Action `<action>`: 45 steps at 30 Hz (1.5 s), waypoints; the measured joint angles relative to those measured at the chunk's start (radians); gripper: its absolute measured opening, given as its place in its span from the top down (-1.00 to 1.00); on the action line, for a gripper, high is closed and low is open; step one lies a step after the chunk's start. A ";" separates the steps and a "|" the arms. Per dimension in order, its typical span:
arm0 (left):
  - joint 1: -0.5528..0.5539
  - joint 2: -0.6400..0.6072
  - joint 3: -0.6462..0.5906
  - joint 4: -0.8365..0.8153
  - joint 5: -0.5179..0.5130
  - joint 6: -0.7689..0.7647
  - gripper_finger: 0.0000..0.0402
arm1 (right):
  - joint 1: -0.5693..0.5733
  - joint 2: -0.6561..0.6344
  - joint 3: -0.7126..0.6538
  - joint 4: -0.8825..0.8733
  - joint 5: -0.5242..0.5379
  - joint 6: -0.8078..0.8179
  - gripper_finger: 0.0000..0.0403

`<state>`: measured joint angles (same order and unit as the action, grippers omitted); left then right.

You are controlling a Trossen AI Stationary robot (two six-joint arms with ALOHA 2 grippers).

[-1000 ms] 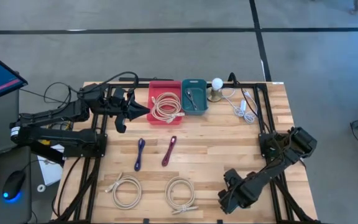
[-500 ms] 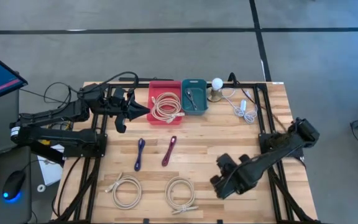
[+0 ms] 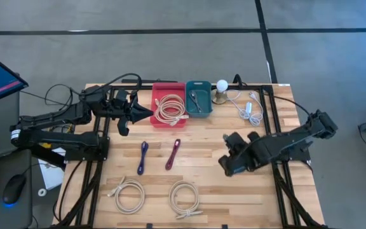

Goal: Pick & Place USB Port
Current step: Put the blue charger cable into the blue bin

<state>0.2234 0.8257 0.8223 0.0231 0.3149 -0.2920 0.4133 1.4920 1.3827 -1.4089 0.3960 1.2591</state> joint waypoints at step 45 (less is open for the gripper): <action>0.000 0.000 0.000 -0.001 0.000 0.000 0.92 | -0.693 0.003 -0.001 0.675 -0.191 -0.872 0.96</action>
<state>0.2234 0.8257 0.8223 0.0223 0.3146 -0.2924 -0.2794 1.4948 1.3819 -0.7343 0.2050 0.3871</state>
